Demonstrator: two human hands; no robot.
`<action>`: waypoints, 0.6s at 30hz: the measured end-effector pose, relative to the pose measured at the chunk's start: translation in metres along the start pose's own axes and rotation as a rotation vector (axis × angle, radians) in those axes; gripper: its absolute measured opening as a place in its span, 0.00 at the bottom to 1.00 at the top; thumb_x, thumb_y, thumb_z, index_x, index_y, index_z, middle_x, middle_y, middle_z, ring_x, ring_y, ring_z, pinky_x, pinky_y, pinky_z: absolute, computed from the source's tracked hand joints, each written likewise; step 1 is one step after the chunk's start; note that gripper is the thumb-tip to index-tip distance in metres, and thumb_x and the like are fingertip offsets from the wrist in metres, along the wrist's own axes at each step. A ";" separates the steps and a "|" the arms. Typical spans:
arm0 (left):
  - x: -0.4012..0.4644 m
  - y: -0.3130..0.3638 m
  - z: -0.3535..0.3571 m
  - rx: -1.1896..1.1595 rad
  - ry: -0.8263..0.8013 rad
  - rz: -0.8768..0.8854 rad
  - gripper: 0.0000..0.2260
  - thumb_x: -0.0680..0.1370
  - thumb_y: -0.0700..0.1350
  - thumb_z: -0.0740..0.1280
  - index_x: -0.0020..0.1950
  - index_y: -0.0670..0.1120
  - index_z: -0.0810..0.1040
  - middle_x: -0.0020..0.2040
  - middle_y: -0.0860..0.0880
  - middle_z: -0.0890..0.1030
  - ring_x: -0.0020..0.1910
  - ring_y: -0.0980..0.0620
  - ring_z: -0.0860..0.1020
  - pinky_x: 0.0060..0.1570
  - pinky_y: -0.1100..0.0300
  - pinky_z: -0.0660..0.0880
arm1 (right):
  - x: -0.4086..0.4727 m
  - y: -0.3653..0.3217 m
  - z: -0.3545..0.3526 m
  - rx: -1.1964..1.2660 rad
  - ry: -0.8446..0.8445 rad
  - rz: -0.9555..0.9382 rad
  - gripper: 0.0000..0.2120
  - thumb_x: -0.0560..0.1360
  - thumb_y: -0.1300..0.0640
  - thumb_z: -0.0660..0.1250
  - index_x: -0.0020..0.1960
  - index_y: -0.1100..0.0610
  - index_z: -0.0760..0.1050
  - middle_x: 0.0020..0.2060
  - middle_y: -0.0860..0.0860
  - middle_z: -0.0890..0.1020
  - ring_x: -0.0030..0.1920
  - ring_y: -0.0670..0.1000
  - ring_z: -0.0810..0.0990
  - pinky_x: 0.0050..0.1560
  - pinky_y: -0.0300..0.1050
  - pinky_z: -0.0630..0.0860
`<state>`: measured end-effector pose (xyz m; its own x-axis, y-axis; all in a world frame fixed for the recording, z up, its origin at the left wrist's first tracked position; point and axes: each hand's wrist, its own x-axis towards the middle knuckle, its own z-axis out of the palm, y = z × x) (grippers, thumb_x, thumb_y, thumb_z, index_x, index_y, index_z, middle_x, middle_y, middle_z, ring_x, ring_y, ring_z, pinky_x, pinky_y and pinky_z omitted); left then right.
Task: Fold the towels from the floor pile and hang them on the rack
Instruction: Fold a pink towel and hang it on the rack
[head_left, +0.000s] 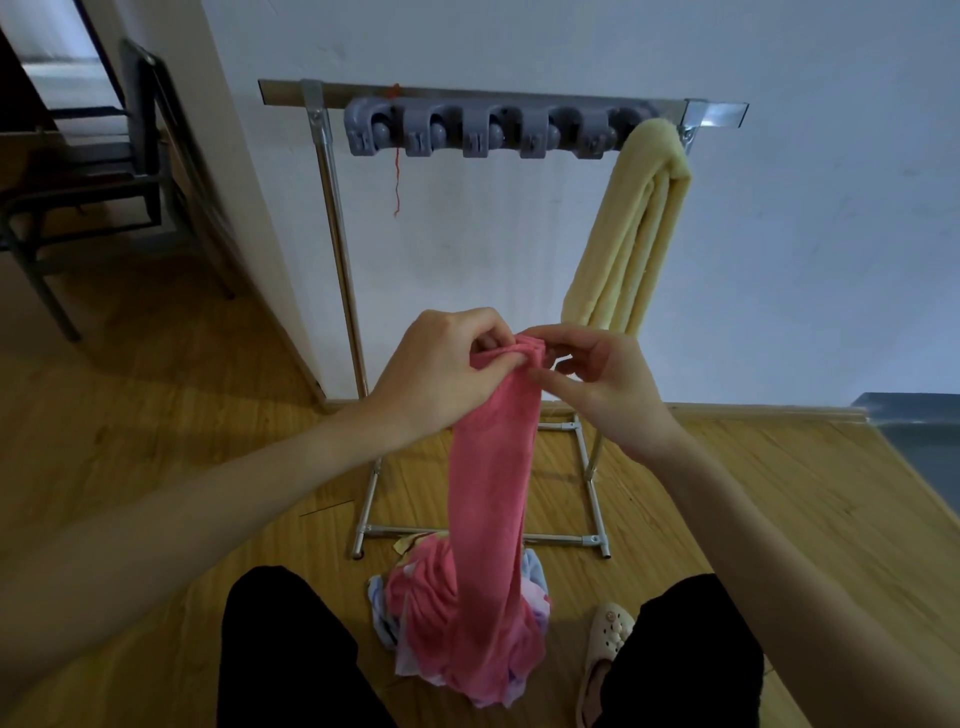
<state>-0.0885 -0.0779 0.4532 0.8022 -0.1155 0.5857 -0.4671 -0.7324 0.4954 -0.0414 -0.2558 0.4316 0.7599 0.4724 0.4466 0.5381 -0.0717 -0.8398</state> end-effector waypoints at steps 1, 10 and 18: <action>0.004 0.003 -0.001 0.002 0.007 0.012 0.07 0.73 0.47 0.73 0.48 0.45 0.83 0.40 0.52 0.83 0.39 0.59 0.80 0.43 0.68 0.77 | 0.002 0.000 -0.001 -0.033 0.036 -0.017 0.12 0.72 0.67 0.71 0.56 0.62 0.80 0.49 0.55 0.84 0.48 0.57 0.81 0.47 0.49 0.79; 0.047 0.010 -0.043 0.090 0.002 0.339 0.10 0.74 0.44 0.72 0.53 0.41 0.81 0.45 0.50 0.81 0.43 0.61 0.77 0.48 0.73 0.75 | 0.038 -0.022 -0.008 0.027 0.198 -0.084 0.09 0.76 0.64 0.65 0.56 0.60 0.78 0.50 0.55 0.83 0.53 0.57 0.81 0.53 0.55 0.80; -0.007 -0.048 0.004 -0.284 0.025 -0.143 0.37 0.63 0.48 0.80 0.67 0.50 0.66 0.61 0.51 0.73 0.58 0.61 0.74 0.56 0.68 0.72 | 0.051 -0.013 0.001 0.134 0.321 0.022 0.08 0.75 0.59 0.67 0.53 0.56 0.81 0.47 0.52 0.84 0.49 0.54 0.80 0.50 0.54 0.80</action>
<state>-0.0699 -0.0444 0.4233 0.8597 -0.0060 0.5107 -0.4379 -0.5233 0.7310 -0.0104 -0.2297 0.4650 0.8583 0.1697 0.4843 0.4839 0.0469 -0.8739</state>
